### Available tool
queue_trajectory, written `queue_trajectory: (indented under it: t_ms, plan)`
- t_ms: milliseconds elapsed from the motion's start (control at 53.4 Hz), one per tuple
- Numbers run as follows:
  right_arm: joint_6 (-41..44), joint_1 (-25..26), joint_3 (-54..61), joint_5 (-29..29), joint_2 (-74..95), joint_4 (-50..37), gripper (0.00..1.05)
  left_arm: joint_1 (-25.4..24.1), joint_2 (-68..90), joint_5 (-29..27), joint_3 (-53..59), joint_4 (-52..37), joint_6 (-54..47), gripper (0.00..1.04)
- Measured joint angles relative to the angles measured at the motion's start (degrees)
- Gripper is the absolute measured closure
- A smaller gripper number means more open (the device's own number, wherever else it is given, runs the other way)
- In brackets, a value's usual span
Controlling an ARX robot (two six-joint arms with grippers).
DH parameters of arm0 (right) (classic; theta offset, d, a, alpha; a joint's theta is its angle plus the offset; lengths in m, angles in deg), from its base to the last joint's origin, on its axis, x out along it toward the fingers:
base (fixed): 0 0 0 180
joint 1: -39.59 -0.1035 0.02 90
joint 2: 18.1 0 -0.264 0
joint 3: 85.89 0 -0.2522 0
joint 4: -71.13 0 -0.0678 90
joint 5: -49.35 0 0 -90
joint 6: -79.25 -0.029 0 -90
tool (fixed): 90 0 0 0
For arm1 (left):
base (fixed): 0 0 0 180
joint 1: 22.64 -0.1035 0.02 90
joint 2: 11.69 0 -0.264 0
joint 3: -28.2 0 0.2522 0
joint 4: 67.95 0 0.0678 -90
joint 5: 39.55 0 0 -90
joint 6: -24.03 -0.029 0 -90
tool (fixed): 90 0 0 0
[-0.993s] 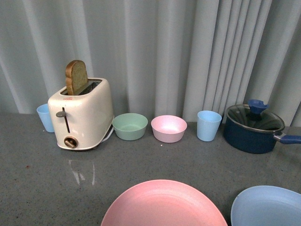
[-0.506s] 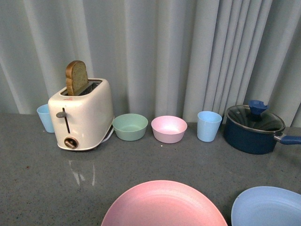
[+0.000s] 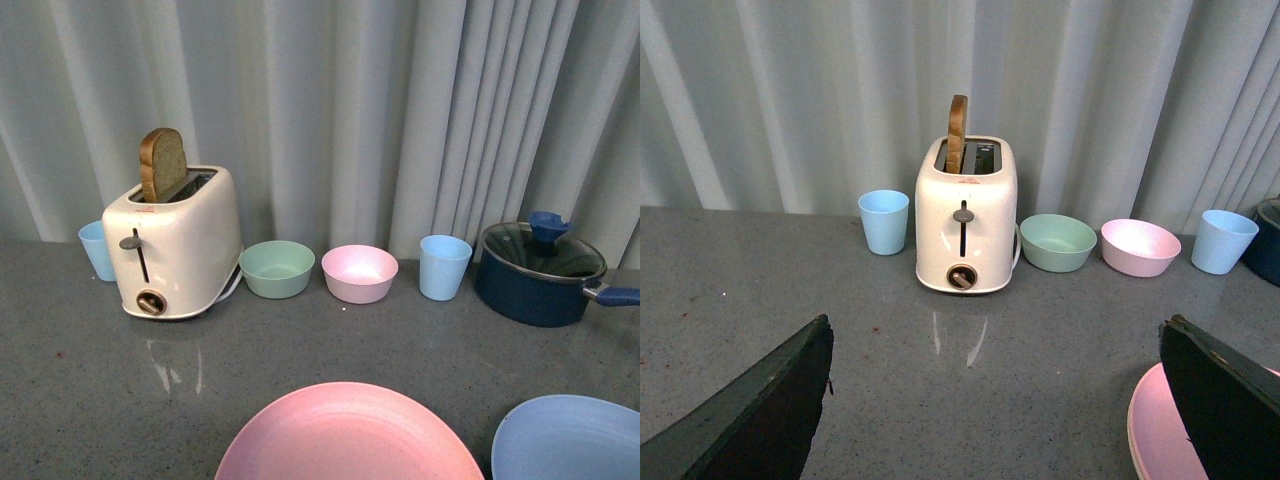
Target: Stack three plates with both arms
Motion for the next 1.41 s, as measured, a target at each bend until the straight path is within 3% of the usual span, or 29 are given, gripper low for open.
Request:
queue_trajectory:
  t_ms: [656, 824, 1012, 1180, 1405]
  plan:
    - [-4.92, -9.79, -7.06, 3.21, 10.25, -2.51, 0.08, 0.00, 0.00, 0.00, 0.00, 0.00, 0.00, 0.07]
    - [-5.03, -10.58, -6.95, 2.62, 11.50, -3.45, 0.44, 0.00, 0.00, -0.02, 0.00, 0.00, 0.00, 0.07]
    - [-4.50, -8.55, -6.03, 2.25, 12.13, -4.04, 0.71, 0.00, 0.00, 0.00, 0.00, 0.00, 0.00, 0.07]
    - [-4.72, -5.53, -5.09, -1.42, 10.93, -3.98, 0.98, 0.00, 0.00, -0.02, 0.00, 0.00, 0.00, 0.07]
    - [-5.40, -0.81, -3.39, -6.32, 1.66, -1.03, 1.01, 0.00, 0.00, -0.02, 0.00, 0.00, 0.00, 0.07]
